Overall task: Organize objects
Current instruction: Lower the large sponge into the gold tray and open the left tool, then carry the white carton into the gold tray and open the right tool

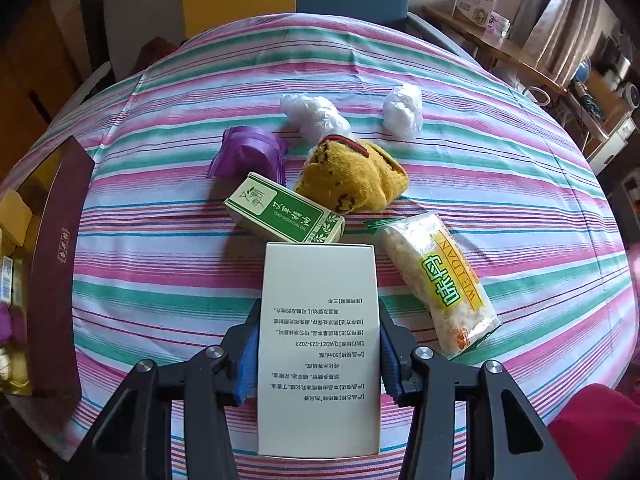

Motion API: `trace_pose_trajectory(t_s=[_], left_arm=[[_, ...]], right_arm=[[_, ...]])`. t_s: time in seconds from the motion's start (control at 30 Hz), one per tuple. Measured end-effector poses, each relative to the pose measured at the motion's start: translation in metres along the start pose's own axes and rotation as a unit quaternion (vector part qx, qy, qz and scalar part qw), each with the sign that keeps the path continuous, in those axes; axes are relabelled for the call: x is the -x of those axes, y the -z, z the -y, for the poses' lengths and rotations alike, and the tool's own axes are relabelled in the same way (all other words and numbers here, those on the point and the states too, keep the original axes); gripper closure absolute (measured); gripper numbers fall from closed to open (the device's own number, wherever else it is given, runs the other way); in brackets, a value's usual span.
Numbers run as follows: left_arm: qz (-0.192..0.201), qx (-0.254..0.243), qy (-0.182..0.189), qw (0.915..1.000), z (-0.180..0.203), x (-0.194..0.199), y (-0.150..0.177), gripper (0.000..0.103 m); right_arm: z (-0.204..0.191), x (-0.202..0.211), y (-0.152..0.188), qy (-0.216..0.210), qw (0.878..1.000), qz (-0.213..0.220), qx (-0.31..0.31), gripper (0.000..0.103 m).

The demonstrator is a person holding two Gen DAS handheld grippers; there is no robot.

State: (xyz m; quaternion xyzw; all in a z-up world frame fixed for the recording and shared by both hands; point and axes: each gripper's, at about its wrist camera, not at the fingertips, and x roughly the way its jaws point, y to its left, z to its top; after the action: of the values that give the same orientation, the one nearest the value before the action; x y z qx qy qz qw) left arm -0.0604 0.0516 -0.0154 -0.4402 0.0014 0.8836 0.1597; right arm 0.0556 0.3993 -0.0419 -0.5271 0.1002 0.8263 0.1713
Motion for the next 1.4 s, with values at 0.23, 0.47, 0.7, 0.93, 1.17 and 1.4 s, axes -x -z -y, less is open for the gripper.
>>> trace_pose_trajectory(t_s=[0.23,0.47,0.7,0.93,1.17,1.4], left_arm=[[0.016,-0.001,-0.001,0.9999,-0.007,0.018,0.019,0.056],[0.014,0.002,0.006,0.9999,-0.013,0.02,0.025,0.056],[0.011,0.004,0.007,0.9999,-0.019,0.021,0.029,0.056],[0.005,0.005,0.004,1.0,-0.025,0.019,0.031,0.056],[0.0,-0.004,0.0,1.0,-0.033,0.024,0.028,0.056],[0.008,0.029,-0.014,0.9994,-0.064,0.031,0.025,0.056]], right_arm=[[-0.005,0.026,0.0,-0.032,0.999,0.035,-0.005,0.053],[-0.049,0.077,-0.01,-0.074,0.993,0.085,0.025,0.053],[-0.125,0.106,-0.013,-0.136,0.982,0.104,0.081,0.053],[-0.197,0.1,-0.011,-0.204,0.963,0.09,0.15,0.053],[-0.265,0.082,-0.009,-0.232,0.951,0.052,0.196,0.053],[-0.332,0.051,-0.015,-0.238,0.947,0.016,0.215,0.053]])
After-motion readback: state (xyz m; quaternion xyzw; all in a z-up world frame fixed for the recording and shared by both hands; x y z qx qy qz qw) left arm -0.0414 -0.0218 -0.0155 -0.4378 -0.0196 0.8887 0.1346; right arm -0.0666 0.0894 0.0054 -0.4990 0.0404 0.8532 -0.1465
